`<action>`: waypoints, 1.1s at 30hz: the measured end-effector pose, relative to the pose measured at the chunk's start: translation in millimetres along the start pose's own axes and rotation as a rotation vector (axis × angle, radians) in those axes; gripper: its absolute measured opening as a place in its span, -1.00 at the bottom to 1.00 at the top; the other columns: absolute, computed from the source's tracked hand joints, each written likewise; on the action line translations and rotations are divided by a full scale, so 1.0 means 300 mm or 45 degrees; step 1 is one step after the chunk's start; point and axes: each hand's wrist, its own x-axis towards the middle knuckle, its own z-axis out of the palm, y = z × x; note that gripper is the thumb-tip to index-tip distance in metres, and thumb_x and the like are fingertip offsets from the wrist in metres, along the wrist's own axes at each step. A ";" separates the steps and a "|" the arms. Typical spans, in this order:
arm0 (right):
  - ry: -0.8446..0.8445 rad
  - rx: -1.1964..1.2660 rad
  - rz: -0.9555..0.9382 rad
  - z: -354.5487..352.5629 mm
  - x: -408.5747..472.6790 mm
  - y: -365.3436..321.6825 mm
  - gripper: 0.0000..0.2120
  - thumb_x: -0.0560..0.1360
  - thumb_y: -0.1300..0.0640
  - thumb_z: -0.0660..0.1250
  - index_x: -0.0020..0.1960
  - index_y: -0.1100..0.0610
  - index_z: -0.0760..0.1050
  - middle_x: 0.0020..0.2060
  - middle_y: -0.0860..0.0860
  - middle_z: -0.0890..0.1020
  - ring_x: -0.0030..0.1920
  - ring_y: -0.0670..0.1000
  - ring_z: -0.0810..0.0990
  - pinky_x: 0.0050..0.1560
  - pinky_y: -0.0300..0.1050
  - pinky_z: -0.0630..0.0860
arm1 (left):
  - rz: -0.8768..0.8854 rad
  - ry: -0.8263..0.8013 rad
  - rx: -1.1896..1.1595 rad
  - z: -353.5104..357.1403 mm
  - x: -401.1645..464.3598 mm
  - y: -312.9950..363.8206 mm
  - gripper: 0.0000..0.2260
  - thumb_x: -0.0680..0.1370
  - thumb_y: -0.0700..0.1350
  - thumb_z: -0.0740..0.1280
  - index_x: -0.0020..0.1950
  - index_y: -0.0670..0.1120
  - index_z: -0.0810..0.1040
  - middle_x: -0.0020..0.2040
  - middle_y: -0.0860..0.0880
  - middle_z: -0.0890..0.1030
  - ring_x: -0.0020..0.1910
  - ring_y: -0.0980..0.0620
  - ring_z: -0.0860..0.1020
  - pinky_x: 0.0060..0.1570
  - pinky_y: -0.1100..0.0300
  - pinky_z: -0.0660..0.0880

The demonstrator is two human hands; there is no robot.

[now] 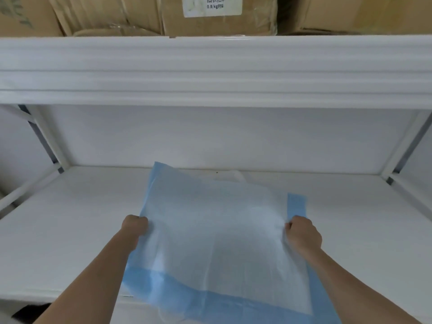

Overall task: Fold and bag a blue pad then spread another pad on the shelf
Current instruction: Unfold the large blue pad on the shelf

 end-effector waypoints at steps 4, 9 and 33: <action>0.056 -0.073 -0.123 -0.038 0.069 -0.029 -0.76 0.59 0.04 0.14 0.02 0.14 0.51 0.02 0.09 0.58 0.05 0.15 0.59 -0.06 -0.09 0.47 | -0.104 -0.090 0.124 -0.060 -0.051 -0.017 -0.91 0.42 -0.41 0.28 -0.26 -0.33 0.39 -0.34 -0.17 0.37 -0.41 -0.09 0.32 -0.38 0.18 0.24; 0.104 -0.151 -0.256 -0.060 0.150 -0.065 -0.74 0.60 0.04 0.11 0.07 0.17 0.49 0.03 0.11 0.56 0.05 0.15 0.58 -0.07 -0.07 0.46 | -0.213 -0.168 0.230 -0.102 -0.100 -0.084 -0.89 0.33 -0.43 0.39 -0.19 -0.36 0.51 -0.19 -0.26 0.52 -0.20 -0.17 0.49 -0.18 0.03 0.42; -0.215 0.287 -0.534 0.125 0.245 -0.031 -0.74 0.55 -0.03 0.19 -0.02 0.14 0.53 -0.03 0.14 0.60 0.06 0.20 0.55 0.01 0.05 0.50 | -0.201 0.376 0.411 0.035 -0.164 -0.184 -0.59 0.35 -0.38 0.35 0.17 -0.30 0.35 0.08 -0.29 0.48 -0.03 -0.24 0.51 -0.15 0.04 0.52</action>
